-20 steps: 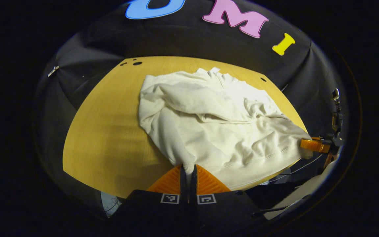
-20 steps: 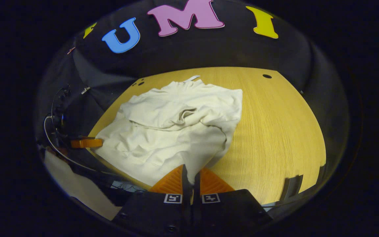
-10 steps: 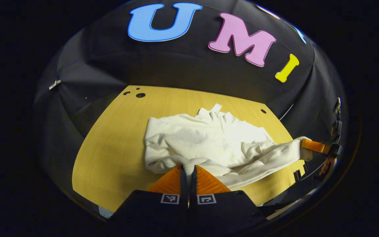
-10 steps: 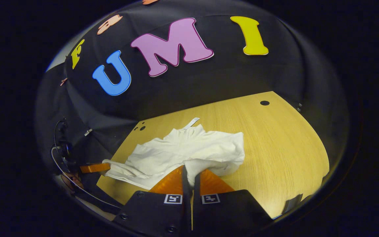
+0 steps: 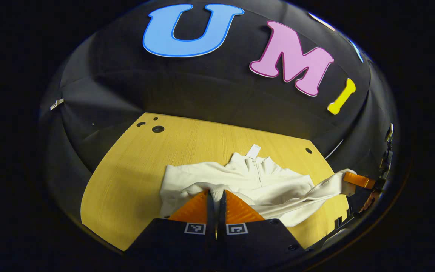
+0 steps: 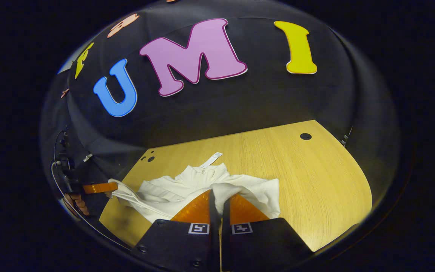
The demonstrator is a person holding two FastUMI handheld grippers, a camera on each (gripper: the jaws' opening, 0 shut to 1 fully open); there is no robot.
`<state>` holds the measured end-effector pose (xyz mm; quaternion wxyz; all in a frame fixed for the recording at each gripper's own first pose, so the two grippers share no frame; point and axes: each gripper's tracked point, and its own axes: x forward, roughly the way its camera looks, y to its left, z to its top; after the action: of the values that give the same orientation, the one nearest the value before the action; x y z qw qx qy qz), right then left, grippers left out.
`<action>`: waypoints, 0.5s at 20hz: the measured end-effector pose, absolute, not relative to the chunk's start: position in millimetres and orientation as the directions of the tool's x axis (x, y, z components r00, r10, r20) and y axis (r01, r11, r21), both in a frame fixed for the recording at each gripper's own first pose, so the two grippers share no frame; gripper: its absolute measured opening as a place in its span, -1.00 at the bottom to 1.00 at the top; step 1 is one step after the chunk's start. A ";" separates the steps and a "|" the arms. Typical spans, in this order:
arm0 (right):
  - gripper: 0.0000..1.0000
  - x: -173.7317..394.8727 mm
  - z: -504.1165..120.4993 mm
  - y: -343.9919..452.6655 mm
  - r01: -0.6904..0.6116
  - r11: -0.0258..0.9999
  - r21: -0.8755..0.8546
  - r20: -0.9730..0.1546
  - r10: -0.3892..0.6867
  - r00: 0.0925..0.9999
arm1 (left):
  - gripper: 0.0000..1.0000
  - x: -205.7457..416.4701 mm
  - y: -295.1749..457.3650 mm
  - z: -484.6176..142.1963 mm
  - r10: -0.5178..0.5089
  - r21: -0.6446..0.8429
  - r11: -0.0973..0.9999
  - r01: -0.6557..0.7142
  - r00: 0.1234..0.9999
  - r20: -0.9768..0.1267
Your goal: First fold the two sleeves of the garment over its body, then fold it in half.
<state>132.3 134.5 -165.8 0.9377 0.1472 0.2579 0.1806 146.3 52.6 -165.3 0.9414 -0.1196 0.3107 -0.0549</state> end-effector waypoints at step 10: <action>-0.87 203.8 -201.0 139.1 -0.202 0.916 0.347 -0.478 0.358 0.802 | -0.89 235.0 49.6 -192.9 -0.151 -0.211 0.977 0.025 0.783 -0.603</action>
<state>203.8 139.1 -201.0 0.9388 0.1406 0.2767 0.1492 235.0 49.6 -192.9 0.9394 -0.0963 0.3258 -0.0468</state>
